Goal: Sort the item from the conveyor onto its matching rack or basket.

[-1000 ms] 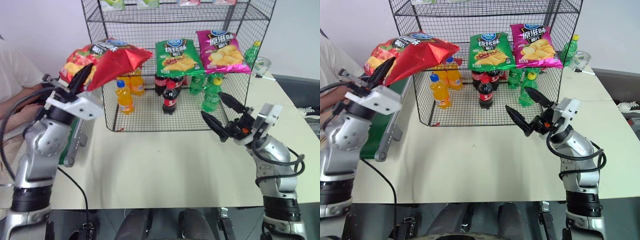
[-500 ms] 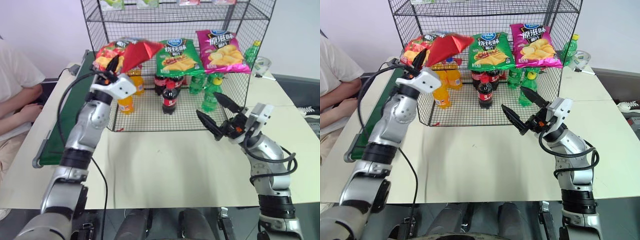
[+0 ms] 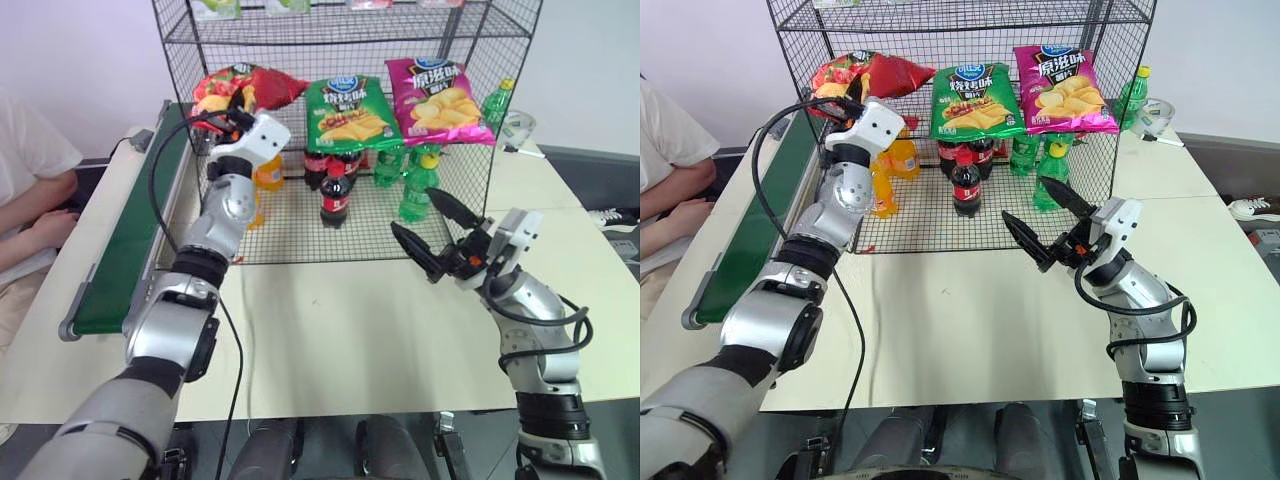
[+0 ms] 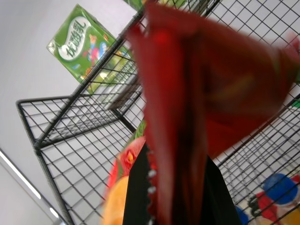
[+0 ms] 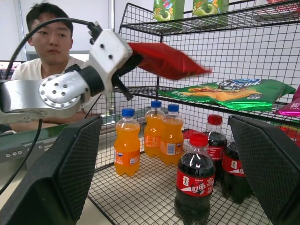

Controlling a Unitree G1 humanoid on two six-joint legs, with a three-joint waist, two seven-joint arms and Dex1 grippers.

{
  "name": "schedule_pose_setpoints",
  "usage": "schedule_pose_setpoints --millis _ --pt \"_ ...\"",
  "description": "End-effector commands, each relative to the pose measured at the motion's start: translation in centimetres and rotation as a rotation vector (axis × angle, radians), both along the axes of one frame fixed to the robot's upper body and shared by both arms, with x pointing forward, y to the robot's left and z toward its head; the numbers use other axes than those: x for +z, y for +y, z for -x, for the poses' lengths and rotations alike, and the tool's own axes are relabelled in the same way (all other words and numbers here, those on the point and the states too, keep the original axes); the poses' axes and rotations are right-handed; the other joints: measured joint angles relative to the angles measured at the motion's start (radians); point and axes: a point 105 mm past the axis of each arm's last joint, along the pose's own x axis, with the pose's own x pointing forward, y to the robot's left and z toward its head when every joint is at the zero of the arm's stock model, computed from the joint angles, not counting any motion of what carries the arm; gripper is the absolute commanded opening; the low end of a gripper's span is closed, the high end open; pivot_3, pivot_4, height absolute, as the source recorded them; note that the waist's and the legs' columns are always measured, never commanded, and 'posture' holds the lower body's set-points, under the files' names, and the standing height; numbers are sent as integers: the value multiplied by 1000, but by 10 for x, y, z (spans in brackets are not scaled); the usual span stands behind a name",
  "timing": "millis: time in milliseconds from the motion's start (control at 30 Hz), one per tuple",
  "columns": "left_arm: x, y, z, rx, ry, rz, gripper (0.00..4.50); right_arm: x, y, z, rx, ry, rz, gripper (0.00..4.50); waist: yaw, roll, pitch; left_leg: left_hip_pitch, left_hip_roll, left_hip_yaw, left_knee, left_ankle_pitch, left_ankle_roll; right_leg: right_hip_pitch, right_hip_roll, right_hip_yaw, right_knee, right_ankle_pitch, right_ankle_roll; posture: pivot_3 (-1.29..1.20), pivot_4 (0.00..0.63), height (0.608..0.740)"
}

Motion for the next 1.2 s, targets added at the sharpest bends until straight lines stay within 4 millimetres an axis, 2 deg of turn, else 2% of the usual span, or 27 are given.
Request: schedule_pose_setpoints --millis 33,267,433,533,767,800,900,1033,1200 --pt "16 5 0 51 -58 43 58 12 0 6 6 -49 10 4500 -1 0 0 0 0 0 0 0 0 0 0 0 0 0 0 0 150 740" --pt "11 5 -3 111 -60 40 58 10 -1 6 1 -41 14 4500 0 0 0 0 0 0 0 0 0 0 0 0 1 0 0 0 150 740" --pt "5 2 -7 71 -11 86 58 10 0 6 3 -38 16 4500 -1 0 0 0 0 0 1 0 0 0 0 0 1 0 0 0 150 740" --pt "3 -5 -7 -4 8 124 889 10 0 6 5 -38 19 4500 0 0 0 0 0 0 1 1 -1 0 0 0 1 0 0 0 150 740" --pt "6 -11 1 -21 -40 119 4320 8 1 4 7 -31 22 4500 0 0 0 0 0 0 1 1 -2 0 0 0 1 0 0 0 150 740" --pt "7 -12 2 -29 -42 116 4482 8 2 5 10 -30 24 4500 0 0 0 0 0 0 1 1 -2 0 0 0 1 0 0 0 150 740" --pt "11 -8 3 -41 -42 133 4482 8 3 5 16 -29 27 4500 -1 0 0 0 0 0 1 1 -2 0 0 0 1 0 0 0 150 740" --pt "19 -6 19 -110 -72 125 4482 8 2 3 14 -27 28 4500 -3 0 0 0 0 0 1 2 -3 -1 0 1 1 0 0 0 150 740" --pt "13 11 34 -84 -68 95 4482 6 1 4 15 -22 35 4500 -1 0 0 0 0 0 2 2 -3 -1 0 2 2 0 0 0 150 740"
